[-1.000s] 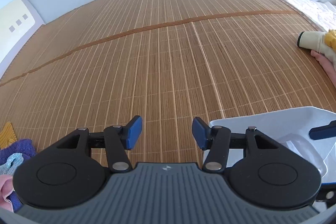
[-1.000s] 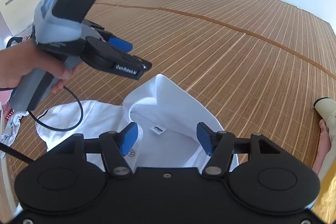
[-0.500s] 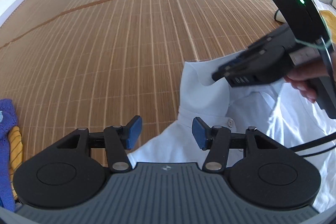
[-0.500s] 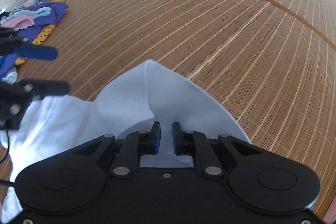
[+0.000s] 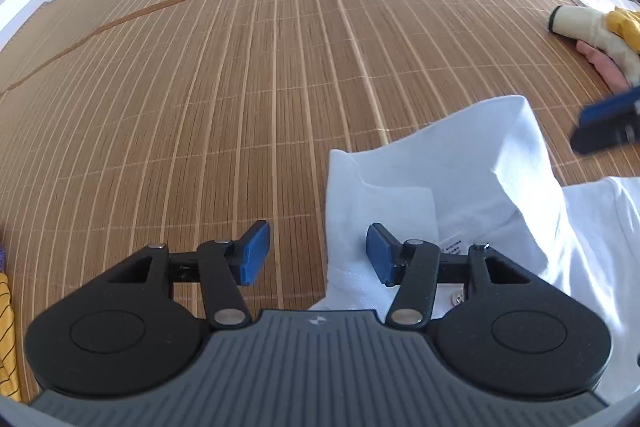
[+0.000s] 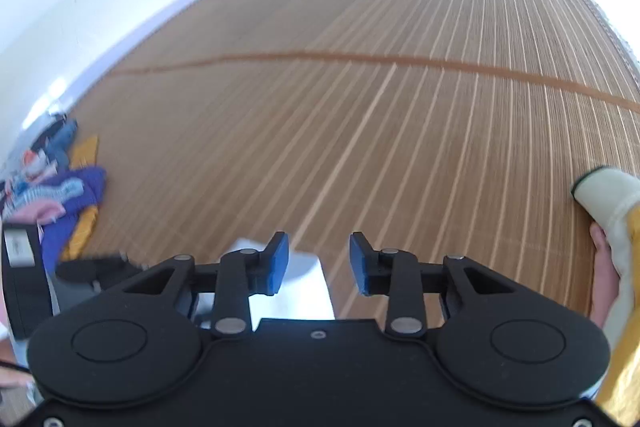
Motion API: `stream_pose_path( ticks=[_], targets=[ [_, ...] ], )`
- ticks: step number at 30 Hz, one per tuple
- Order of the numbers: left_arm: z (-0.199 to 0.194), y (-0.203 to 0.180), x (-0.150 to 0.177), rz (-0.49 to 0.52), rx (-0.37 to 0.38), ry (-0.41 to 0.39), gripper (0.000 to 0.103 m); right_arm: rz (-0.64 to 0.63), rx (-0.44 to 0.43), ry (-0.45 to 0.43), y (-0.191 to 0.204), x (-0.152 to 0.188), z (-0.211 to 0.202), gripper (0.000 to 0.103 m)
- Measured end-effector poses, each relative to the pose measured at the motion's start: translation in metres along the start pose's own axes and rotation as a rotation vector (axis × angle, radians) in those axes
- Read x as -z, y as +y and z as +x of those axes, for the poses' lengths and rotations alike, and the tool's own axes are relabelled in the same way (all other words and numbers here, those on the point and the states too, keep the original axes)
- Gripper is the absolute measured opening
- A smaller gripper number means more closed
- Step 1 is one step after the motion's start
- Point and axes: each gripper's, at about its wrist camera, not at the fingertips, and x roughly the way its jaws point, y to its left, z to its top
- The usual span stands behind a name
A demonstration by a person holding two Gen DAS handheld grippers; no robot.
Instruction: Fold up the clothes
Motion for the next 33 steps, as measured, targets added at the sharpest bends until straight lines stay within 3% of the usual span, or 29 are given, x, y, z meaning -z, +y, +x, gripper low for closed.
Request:
stream_pose_path(
  ticks=[2, 5, 8, 14, 17, 19, 20, 23, 25, 27, 30, 33],
  targets=[
    [-0.006, 0.008, -0.001, -0.052, 0.030, -0.021, 0.060, -0.031, 0.006, 0.077, 0.003, 0.018, 0.010, 0.028],
    [-0.024, 0.021, 0.004, -0.111, 0.055, -0.030, 0.060, -0.068, -0.027, 0.118, 0.022, 0.039, 0.028, 0.024],
    [-0.039, 0.031, 0.012, -0.152, 0.068, -0.025, 0.060, -0.113, 0.018, 0.129, 0.037, 0.049, 0.049, 0.023],
    [-0.070, 0.049, 0.034, -0.251, 0.055, -0.016, 0.060, -0.063, 0.043, 0.091, 0.040, 0.051, 0.065, 0.018],
    [-0.086, 0.062, 0.058, -0.337, 0.014, 0.003, 0.060, -0.004, 0.019, 0.054, 0.037, 0.057, 0.041, 0.023],
    [-0.095, 0.071, 0.078, -0.396, -0.075, 0.017, 0.060, 0.061, 0.018, 0.014, 0.029, 0.066, 0.016, 0.038],
    [-0.101, 0.077, 0.089, -0.426, -0.138, 0.022, 0.060, 0.096, 0.042, -0.006, 0.025, 0.074, 0.000, 0.040],
    [-0.110, 0.100, 0.119, -0.508, -0.293, 0.097, 0.060, 0.159, 0.196, -0.039, 0.009, 0.106, -0.042, 0.045],
    [-0.117, 0.120, 0.140, -0.610, -0.352, 0.168, 0.060, 0.218, 0.312, -0.027, -0.012, 0.126, -0.061, 0.051],
    [-0.120, 0.137, 0.161, -0.751, -0.350, 0.241, 0.060, 0.285, 0.400, -0.006, -0.033, 0.143, -0.075, 0.057],
    [-0.116, 0.141, 0.181, -0.923, -0.284, 0.276, 0.060, 0.407, 0.397, 0.035, -0.070, 0.159, -0.080, 0.059],
    [-0.115, 0.128, 0.181, -0.915, -0.252, 0.224, 0.060, 0.450, 0.391, 0.004, -0.083, 0.166, -0.075, 0.059]
  ],
)
